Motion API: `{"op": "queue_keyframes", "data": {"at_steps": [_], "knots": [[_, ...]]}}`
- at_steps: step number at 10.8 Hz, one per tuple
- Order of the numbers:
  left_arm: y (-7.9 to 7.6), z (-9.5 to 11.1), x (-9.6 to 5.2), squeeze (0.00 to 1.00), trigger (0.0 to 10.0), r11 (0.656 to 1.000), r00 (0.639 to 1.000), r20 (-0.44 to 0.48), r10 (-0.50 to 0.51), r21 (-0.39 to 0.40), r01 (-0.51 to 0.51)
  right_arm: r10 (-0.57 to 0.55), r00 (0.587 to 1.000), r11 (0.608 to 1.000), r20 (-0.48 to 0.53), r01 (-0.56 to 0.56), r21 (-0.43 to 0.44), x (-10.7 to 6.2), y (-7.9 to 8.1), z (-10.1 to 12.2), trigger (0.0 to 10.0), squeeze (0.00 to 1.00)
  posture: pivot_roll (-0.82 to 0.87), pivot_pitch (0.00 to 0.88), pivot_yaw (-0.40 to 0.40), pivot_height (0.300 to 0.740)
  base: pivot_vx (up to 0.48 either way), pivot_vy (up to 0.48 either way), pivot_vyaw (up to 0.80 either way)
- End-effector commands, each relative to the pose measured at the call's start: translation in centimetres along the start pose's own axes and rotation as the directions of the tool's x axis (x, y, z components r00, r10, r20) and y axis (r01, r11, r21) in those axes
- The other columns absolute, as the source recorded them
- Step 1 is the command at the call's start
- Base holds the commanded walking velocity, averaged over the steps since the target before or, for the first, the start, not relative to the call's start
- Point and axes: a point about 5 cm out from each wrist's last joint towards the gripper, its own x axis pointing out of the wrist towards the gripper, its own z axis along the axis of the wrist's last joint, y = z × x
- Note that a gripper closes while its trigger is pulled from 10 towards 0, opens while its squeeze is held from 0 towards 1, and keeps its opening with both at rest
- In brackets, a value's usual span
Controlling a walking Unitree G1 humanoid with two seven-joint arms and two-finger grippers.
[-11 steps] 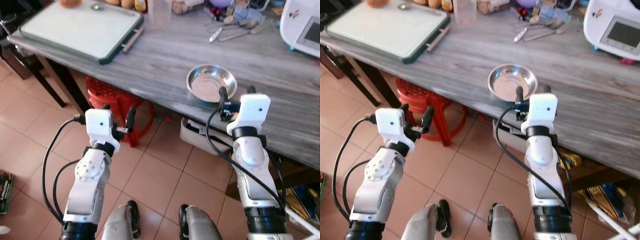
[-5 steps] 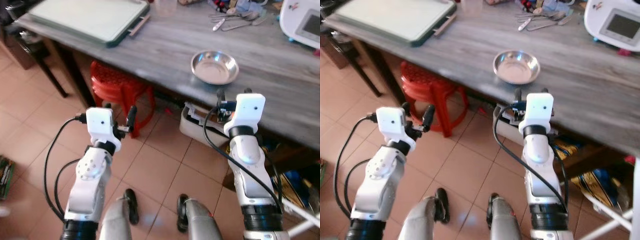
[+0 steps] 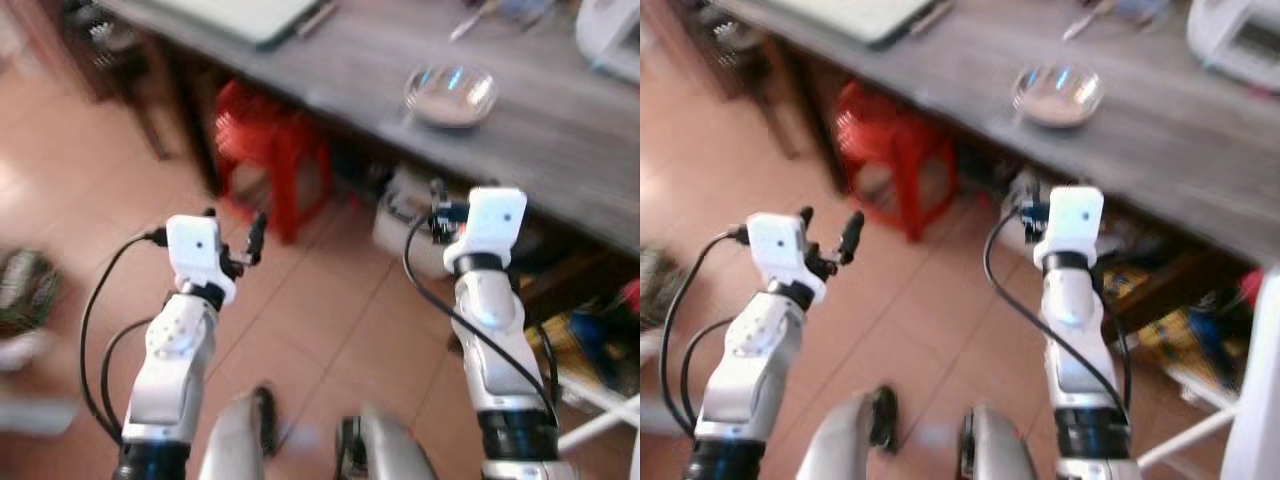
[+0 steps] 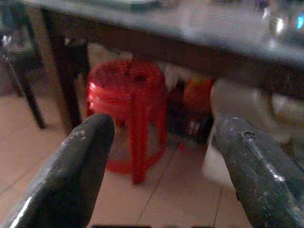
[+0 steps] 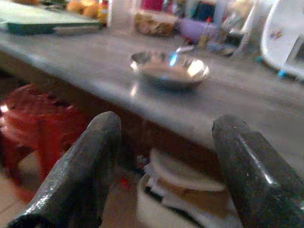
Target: Setting the table
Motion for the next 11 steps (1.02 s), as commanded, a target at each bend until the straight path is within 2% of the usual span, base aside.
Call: {"op": "queue_keyframes", "data": {"at_steps": [1, 3, 4, 5, 11], "knots": [[-0.4, 0.1, 0.0, 0.00, 10.0, 1.000, 1.000, 0.002, -0.011, -0.001, 0.011, -0.021, 1.000, 1.000, -0.010, 0.021, -0.007, -0.3, -0.6, -0.2, 10.0, 0.00, -0.08, 0.209, -0.005, 0.740, -0.292, 0.000, 0.00], [-0.4, 0.1, 0.0, 0.00, 10.0, 1.000, 1.000, 0.002, -0.011, -0.001, 0.011, -0.021, 1.000, 1.000, -0.010, 0.021, -0.007, -0.3, -0.6, -0.2, 10.0, 0.00, -0.08, 0.209, -0.005, 0.740, -0.292, 0.000, 0.00], [-0.8, -0.1, 0.4, 0.00, 10.0, 0.999, 0.999, -0.005, -0.039, 0.003, 0.039, -0.015, 0.997, 0.996, -0.076, 0.021, 0.083, -0.3, -0.6, -0.7, 10.0, 0.00, -0.09, 0.187, -0.011, 0.740, -0.266, 0.000, -0.43], [-0.9, -0.1, 0.4, 0.00, 10.0, 0.999, 0.999, -0.005, -0.043, 0.004, 0.043, -0.018, 0.997, 0.995, -0.081, 0.026, 0.095, -0.3, -0.7, -0.8, 10.0, 0.00, -0.09, 0.194, -0.010, 0.740, -0.266, 0.000, -0.80], [-1.1, -0.1, 0.4, 0.00, 10.0, 0.999, 0.999, 0.001, -0.044, -0.006, 0.044, 0.018, 1.000, 0.998, 0.012, -0.018, 0.056, 1.3, 0.0, 1.3, 10.0, 0.00, -0.09, 0.207, -0.004, 0.740, 0.000, 0.000, -0.80]]}}
